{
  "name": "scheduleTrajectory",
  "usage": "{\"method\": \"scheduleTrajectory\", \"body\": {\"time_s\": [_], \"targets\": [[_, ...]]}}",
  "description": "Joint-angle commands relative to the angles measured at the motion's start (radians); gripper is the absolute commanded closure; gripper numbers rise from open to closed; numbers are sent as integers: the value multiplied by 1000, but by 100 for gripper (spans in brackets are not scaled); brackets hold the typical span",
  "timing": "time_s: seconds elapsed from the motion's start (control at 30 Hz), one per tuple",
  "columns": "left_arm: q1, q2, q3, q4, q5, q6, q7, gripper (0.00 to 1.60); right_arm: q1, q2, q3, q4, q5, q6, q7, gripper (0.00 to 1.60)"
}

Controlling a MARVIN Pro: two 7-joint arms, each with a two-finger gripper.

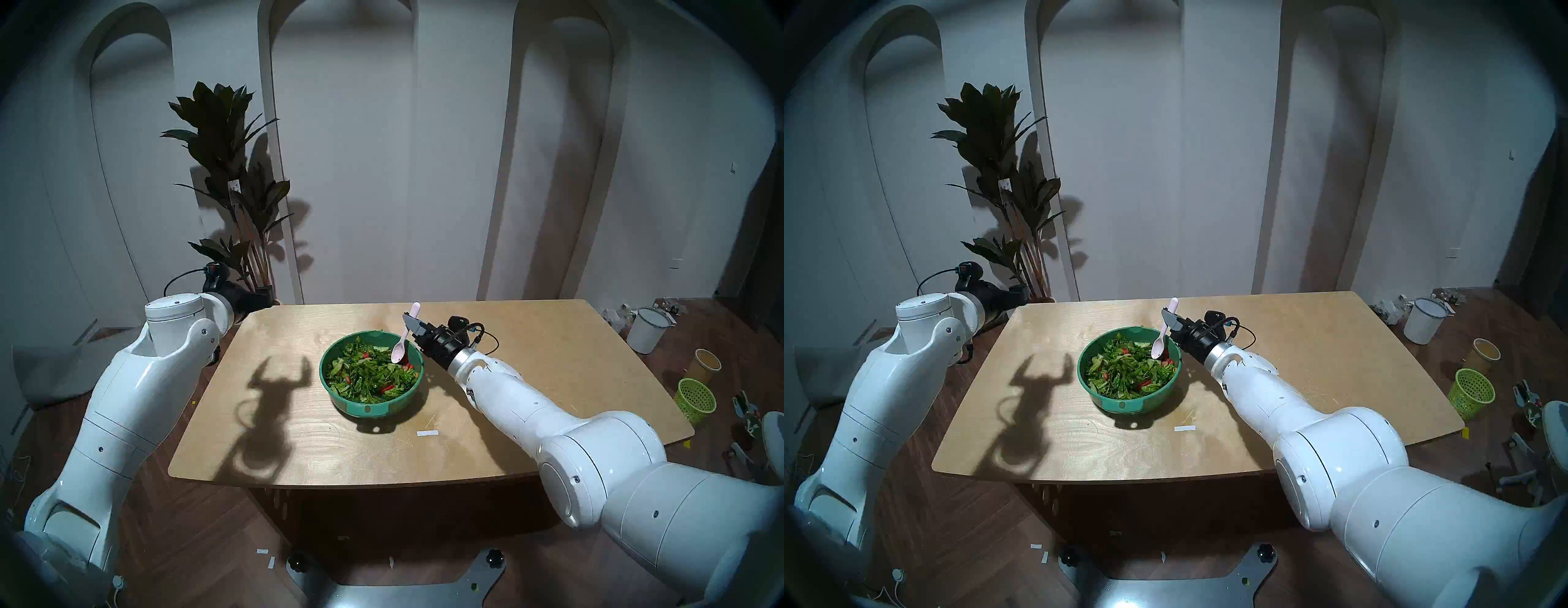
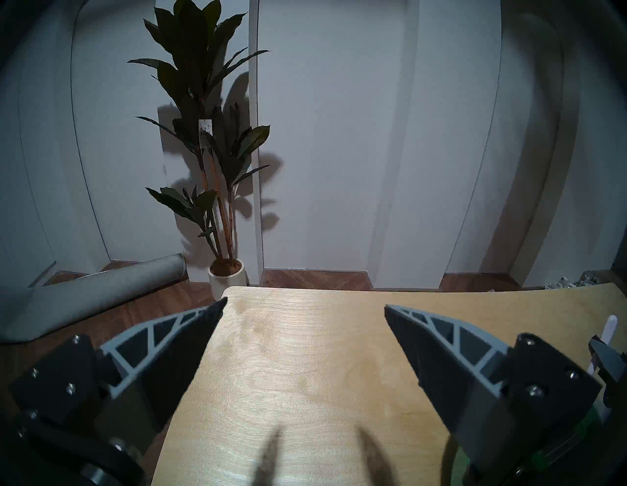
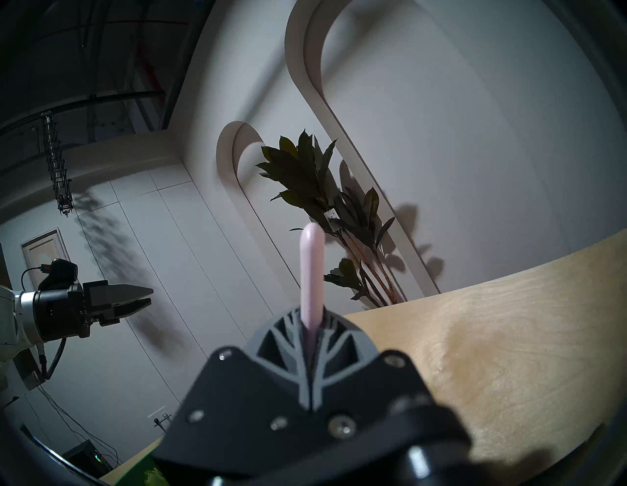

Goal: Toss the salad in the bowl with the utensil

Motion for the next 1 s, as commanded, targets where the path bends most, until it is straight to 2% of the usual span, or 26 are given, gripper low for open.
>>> {"method": "scheduleTrajectory", "body": {"time_s": [0.0,0.03,0.07,0.13,0.23,0.33,0.37,0.4,0.43,0.5,0.57,0.63,0.67,0.73,0.8,0.97], "targets": [[-19,-2,-12,-12,-1,-8,2,0,29,-10,-6,1,-8,-17,6,160],[-19,-2,-12,-12,-1,-8,2,0,30,-11,-6,3,-8,-18,6,146],[-19,-2,-12,-12,-1,-8,2,0,30,-11,-6,4,-9,-19,6,139],[-19,-2,-12,-12,-1,-8,2,0,31,-10,-7,6,-11,-20,5,135],[-19,-2,-12,-12,-1,-8,2,0,32,-10,-8,12,-15,-23,8,118],[-19,-2,-12,-12,-1,-8,2,0,33,-10,-8,18,-17,-27,10,86],[-19,-2,-12,-12,-1,-8,2,0,33,-11,-6,20,-15,-29,11,70],[-19,-2,-12,-12,-1,-8,2,0,33,-11,-6,20,-15,-29,11,70],[-19,-2,-12,-12,-1,-8,2,0,34,-11,-5,22,-16,-30,11,43],[-19,-2,-12,-12,-1,-8,2,0,35,-10,-5,25,-16,-31,14,45],[-19,-2,-12,-12,-1,-8,2,0,36,-9,-3,28,-16,-32,16,53],[-19,-2,-12,-12,-1,-8,2,0,37,-8,-2,31,-15,-33,18,79],[-19,-2,-12,-12,-1,-8,2,0,39,-7,-1,33,-15,-34,20,83],[-19,-2,-12,-12,-1,-8,2,0,40,-6,0,37,-15,-35,21,83],[-19,-2,-12,-12,-1,-8,2,0,41,-6,1,40,-15,-37,22,71],[-19,-2,-12,-12,-1,-8,2,0,44,-5,4,45,-13,-40,24,76]]}}
